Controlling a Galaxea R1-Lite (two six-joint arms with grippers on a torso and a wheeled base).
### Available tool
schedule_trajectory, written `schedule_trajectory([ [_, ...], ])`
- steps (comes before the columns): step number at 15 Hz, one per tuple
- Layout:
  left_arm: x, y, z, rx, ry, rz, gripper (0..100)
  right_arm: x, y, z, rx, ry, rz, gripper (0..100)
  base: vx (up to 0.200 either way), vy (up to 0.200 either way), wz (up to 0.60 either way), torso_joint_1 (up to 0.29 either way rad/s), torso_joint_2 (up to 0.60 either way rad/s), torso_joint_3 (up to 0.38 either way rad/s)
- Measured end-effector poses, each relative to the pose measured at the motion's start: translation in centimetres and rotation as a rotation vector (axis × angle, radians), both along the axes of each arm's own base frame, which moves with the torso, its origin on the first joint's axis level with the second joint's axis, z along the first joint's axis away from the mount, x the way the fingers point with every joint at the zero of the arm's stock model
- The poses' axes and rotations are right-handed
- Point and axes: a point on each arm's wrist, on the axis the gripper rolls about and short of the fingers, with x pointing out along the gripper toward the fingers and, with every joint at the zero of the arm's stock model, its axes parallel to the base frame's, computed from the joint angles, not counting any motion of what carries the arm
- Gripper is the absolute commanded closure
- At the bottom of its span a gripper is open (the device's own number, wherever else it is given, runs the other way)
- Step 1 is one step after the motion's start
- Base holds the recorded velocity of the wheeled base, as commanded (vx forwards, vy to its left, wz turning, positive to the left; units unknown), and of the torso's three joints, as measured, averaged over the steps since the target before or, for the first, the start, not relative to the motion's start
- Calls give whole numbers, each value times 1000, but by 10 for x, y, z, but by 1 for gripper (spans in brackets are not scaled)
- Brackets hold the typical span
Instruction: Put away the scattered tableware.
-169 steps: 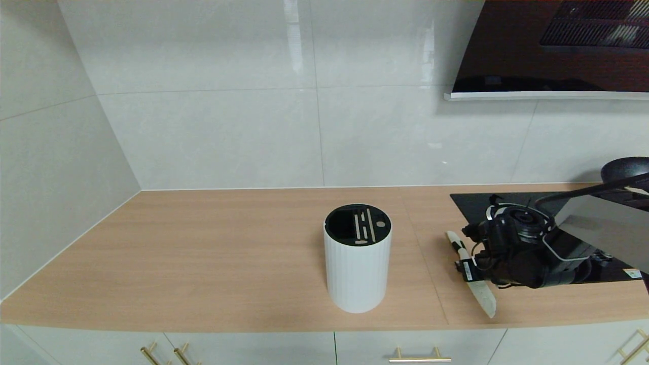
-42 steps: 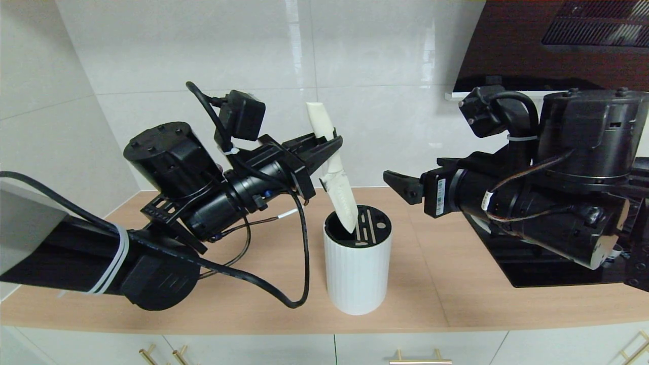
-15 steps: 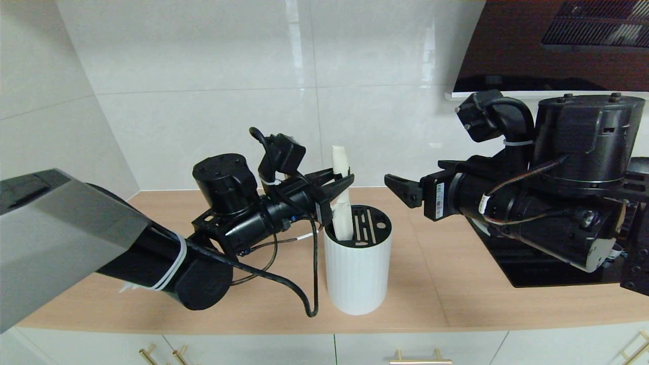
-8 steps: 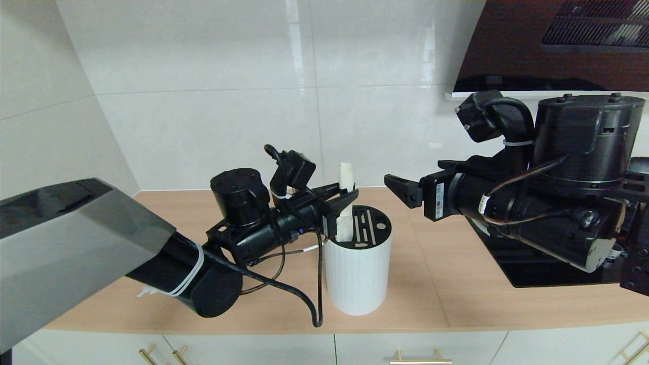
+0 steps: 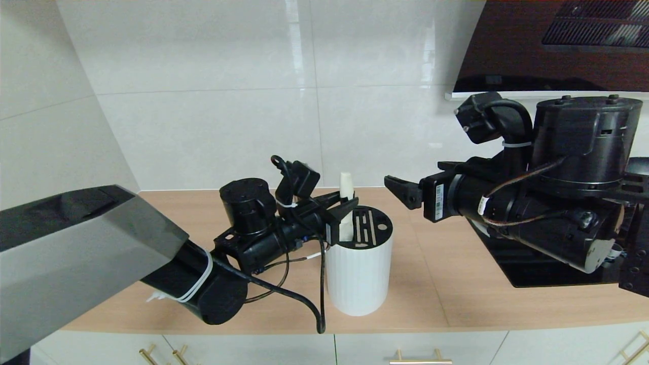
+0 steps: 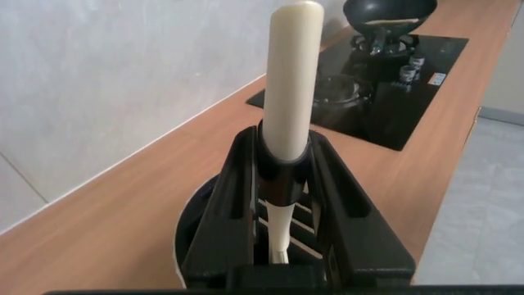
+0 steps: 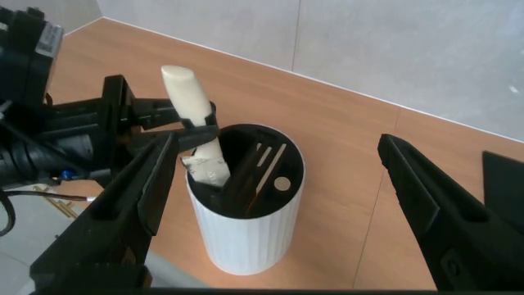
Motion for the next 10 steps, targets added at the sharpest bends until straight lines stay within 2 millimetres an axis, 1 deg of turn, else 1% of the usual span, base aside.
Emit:
schedule_trajectory([
  [4,1,-4,-11,18,30,-5,100,0,0,-1,-2,2,0,0,0,0,0,0,0,0],
  [10,9,-8,-16,15,28,18,100,1,1,-2,-4,5,0,0,0,0,0,0,0,0],
])
